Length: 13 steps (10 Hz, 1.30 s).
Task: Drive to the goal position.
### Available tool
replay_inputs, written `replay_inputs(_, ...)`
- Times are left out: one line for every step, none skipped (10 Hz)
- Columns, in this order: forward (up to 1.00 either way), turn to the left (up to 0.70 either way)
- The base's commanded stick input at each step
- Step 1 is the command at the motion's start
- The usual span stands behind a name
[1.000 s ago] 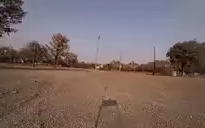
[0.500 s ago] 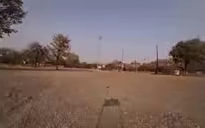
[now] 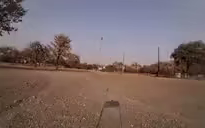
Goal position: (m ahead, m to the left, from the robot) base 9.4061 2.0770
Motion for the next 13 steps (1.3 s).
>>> replay_inputs(0.7,0.0)
replay_inputs(0.7,0.0)
replay_inputs(0.7,0.0)
replay_inputs(0.7,0.0)
replay_inputs(0.7,0.0)
replay_inputs(0.7,0.0)
replay_inputs(0.7,0.0)
replay_inputs(0.7,0.0)
replay_inputs(0.7,0.0)
replay_inputs(0.7,0.0)
replay_inputs(0.7,0.0)
replay_inputs(0.7,0.0)
replay_inputs(0.7,0.0)
